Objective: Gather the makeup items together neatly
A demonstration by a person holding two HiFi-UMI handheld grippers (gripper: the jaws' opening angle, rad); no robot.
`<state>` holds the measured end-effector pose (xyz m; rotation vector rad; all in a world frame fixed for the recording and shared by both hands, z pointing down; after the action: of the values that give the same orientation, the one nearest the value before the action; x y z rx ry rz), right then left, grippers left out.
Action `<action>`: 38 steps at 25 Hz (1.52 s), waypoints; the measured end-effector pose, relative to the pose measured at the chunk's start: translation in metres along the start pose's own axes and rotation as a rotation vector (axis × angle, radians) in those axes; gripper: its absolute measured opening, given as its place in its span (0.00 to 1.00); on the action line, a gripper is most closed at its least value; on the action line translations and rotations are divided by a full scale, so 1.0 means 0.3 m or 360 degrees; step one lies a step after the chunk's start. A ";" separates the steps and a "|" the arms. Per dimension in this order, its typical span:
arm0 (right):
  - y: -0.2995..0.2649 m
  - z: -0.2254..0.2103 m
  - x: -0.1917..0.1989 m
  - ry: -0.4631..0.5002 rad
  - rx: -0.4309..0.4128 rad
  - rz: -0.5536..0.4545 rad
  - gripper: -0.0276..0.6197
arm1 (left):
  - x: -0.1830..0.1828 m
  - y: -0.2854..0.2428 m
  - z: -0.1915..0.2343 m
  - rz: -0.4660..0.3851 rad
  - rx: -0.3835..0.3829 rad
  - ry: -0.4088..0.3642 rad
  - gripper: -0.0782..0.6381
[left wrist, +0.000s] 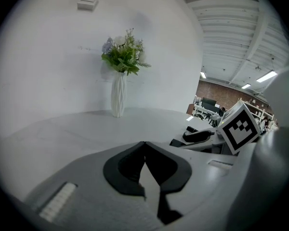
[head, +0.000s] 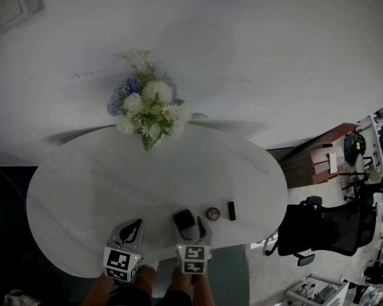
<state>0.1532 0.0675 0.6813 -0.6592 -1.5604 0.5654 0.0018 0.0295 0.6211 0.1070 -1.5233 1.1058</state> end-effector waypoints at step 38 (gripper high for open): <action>0.521 0.448 -0.764 0.0482 -0.0293 -0.0898 0.08 | -0.531 0.618 0.156 -0.0695 -0.0461 -0.0113 0.12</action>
<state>0.0433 0.0217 0.3969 -0.3881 -1.4318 -0.0989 -0.0980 0.0198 0.3934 0.2678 -1.6104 0.5354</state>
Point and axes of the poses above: the fingertips, and each gripper's own axes: y backward along the fingers, z to its left, x out of its underside, the point moved 1 cm from there along y, backward along the fingers, and after that the axes turned 1 degree about z, right-handed, at the moved point
